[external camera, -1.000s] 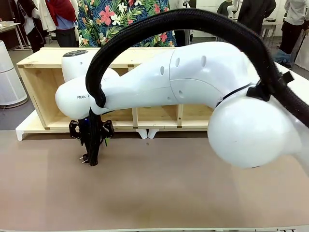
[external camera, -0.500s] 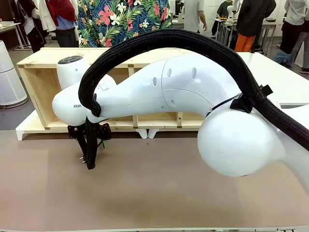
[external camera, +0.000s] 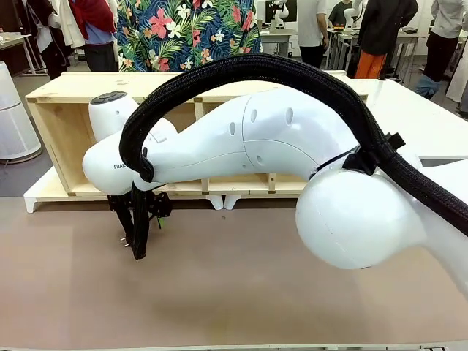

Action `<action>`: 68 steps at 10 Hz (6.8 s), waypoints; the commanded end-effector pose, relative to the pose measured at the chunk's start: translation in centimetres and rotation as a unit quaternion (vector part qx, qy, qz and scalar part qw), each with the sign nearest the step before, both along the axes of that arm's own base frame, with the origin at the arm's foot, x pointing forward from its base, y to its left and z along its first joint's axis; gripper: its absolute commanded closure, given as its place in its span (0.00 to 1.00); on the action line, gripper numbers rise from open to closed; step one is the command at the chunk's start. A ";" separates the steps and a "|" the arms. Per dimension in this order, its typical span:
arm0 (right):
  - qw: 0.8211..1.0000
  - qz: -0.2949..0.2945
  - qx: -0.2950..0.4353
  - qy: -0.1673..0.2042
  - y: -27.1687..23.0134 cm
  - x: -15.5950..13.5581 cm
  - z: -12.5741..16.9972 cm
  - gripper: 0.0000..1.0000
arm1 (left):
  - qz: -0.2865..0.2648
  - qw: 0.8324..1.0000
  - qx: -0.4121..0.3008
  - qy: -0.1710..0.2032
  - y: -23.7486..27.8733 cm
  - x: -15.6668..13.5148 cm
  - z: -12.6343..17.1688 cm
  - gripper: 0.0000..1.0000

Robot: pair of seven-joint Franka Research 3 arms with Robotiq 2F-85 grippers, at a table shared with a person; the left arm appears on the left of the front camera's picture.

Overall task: Perform cable management.
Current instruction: When the cord part of the Power Cable appears at the lower middle area of the table and stops, grasp the cord part of the Power Cable, then pull the grasped Power Cable to the location of the Power Strip.

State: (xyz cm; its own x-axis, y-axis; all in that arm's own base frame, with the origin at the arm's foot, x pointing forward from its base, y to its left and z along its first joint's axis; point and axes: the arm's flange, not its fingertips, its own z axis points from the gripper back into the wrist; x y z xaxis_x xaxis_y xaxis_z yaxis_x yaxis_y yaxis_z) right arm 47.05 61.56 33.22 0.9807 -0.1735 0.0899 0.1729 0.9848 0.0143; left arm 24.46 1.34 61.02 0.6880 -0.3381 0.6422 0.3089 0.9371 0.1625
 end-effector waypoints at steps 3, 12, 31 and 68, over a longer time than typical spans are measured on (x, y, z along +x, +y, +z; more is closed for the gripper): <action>1.000 0.007 -0.027 -0.005 0.4 0.5 0.0 0.00 | 0.001 1.000 0.000 0.002 0.0 0.0 0.0 0.00; 0.999 0.015 -0.050 -0.005 0.3 0.4 -0.5 0.40 | 0.001 1.000 0.000 0.002 0.0 0.0 0.0 0.00; 0.998 0.033 -0.046 0.024 1.2 1.0 -1.1 0.47 | 0.001 1.000 0.000 0.002 0.0 0.0 0.0 0.00; 0.988 0.083 -0.097 0.083 -4.5 -6.6 4.6 0.85 | 0.001 1.000 0.000 0.002 0.0 0.0 0.0 0.00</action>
